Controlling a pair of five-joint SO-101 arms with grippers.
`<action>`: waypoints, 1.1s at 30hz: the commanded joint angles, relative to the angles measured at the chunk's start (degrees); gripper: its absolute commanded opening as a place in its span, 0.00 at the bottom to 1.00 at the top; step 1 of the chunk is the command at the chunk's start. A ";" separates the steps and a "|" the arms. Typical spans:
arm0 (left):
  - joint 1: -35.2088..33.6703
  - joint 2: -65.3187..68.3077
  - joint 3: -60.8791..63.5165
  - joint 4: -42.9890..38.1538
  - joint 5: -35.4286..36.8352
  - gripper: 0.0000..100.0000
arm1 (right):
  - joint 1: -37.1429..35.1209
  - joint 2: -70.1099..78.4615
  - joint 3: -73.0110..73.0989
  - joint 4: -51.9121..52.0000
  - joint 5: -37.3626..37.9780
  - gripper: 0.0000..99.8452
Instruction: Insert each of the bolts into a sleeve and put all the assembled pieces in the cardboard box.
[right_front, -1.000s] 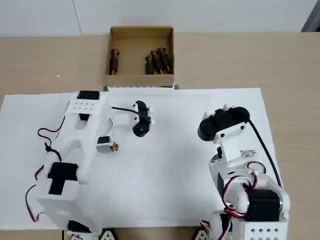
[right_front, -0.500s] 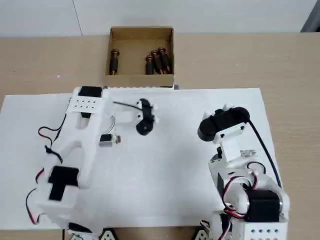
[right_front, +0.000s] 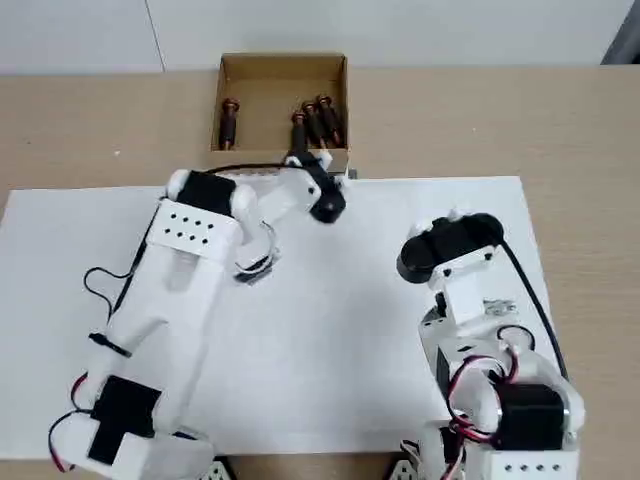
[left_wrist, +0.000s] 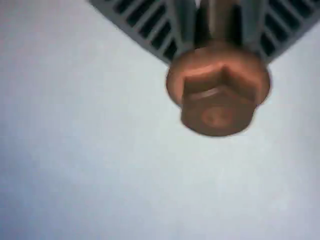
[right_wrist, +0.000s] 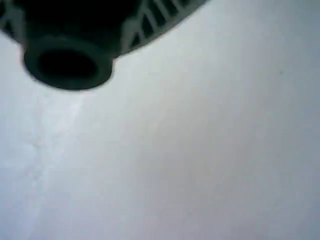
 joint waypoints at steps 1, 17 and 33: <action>0.88 -4.66 -7.08 0.62 14.68 0.00 | -0.13 -0.13 -4.57 1.71 -0.26 0.00; 0.97 -23.56 -14.11 3.16 24.09 0.00 | -0.13 0.22 -16.88 5.14 -0.62 0.01; 0.53 -53.19 4.88 2.29 30.59 0.00 | 0.31 2.95 -20.75 6.73 -5.10 0.00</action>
